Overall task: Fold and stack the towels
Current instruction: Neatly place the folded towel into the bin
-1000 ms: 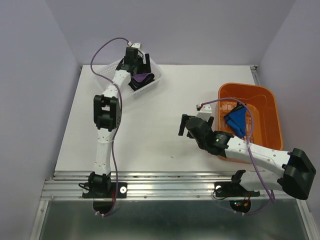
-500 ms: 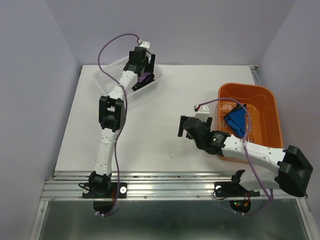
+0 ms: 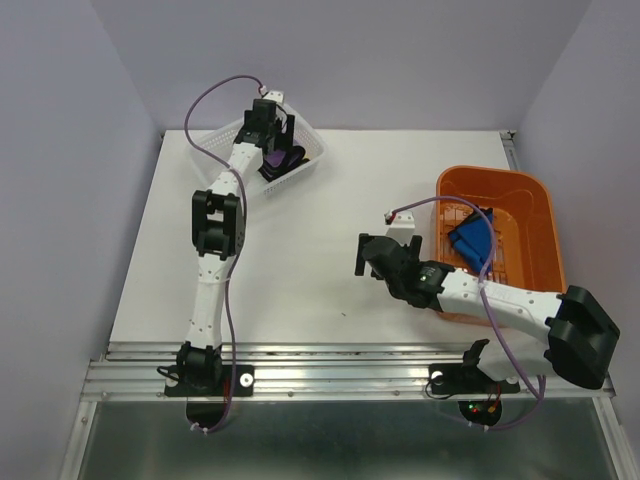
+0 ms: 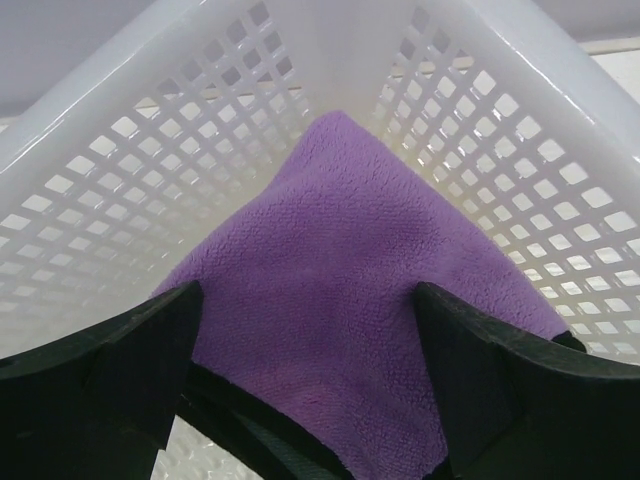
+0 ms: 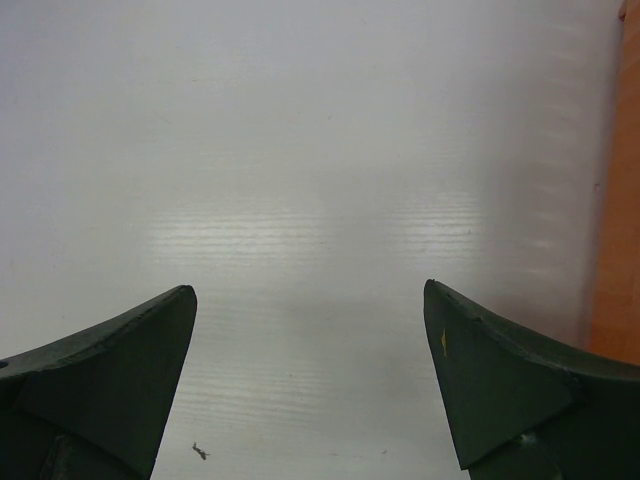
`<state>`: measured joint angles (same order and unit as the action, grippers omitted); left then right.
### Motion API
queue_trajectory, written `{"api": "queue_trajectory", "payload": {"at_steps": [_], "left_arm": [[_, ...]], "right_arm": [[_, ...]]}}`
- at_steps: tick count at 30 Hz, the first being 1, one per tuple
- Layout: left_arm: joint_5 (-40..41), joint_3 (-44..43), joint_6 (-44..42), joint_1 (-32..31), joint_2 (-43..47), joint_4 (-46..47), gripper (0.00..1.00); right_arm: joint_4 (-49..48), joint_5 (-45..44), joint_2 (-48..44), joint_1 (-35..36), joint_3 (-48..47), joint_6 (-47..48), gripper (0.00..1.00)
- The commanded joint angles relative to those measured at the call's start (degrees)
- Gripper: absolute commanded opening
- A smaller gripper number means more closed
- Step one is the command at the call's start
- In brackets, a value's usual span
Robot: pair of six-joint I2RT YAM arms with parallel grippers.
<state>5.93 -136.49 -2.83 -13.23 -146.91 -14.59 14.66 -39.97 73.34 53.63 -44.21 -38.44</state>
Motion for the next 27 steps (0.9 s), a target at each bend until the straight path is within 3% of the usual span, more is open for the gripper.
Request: {"api": "queue_trajectory", "payload": {"at_steps": [1, 8, 20, 27], "left_arm": [[-1.54, 0.96, 0.72, 0.93, 1.45, -0.52, 0.99], [-7.77, 3.33, 0.11, 1.46, 2.07, -0.7, 0.99], [-7.78, 1.66, 1.42, 2.16, 0.84, -4.92, 0.99], [-8.22, -0.79, 4.05, 2.16, 7.32, -4.57, 0.99]], "right_arm": [[-0.77, -1.52, -0.22, 0.08, -3.87, 0.29, 1.0], [-0.59, -1.61, -0.83, -0.01, -3.43, 0.03, 1.0], [-0.5, -1.61, -3.03, 0.08, -2.99, -0.33, 1.0], [-0.86, -1.87, -4.34, 0.08, -4.13, -0.41, 1.0]]}}
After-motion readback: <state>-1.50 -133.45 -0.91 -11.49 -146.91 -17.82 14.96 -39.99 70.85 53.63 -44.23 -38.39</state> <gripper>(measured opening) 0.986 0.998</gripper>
